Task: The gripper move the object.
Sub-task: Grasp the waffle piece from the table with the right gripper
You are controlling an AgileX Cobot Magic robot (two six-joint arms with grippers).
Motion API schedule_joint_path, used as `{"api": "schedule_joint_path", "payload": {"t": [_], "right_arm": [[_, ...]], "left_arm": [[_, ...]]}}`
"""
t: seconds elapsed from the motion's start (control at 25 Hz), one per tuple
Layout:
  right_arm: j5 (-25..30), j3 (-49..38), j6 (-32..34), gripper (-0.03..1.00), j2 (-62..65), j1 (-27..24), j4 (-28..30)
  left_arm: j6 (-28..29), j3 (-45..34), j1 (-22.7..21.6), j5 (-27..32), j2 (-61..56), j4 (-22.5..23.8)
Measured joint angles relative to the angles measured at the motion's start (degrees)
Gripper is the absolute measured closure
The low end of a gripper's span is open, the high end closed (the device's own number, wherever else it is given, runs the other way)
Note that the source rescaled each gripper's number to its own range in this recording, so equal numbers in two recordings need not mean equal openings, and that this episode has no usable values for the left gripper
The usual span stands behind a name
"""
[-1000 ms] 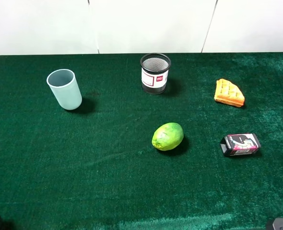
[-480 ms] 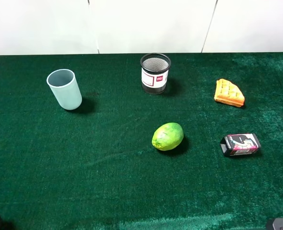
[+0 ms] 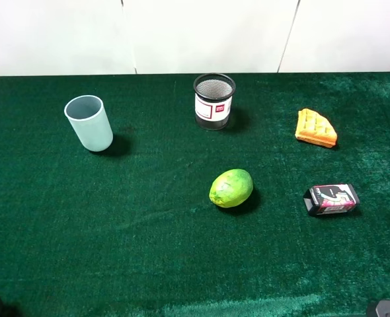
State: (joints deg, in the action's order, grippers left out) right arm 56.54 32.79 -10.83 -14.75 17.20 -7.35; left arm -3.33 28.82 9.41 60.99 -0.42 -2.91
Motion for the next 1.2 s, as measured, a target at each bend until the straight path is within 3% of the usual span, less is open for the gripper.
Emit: {"api": "schedule_joint_path", "payload": {"t": [1.0, 1.2], "right_arm": [[-3.2, 28.1, -5.6, -0.03, -54.4, -0.1, 9.1], [-4.0, 32.3, -6.8, -0.03, -61.7, -4.4, 8.7]], "left_arm": [[0.0, 0.0, 0.0, 0.0, 0.0, 0.0], [0.0, 0.0, 0.0, 0.0, 0.0, 0.0]]}}
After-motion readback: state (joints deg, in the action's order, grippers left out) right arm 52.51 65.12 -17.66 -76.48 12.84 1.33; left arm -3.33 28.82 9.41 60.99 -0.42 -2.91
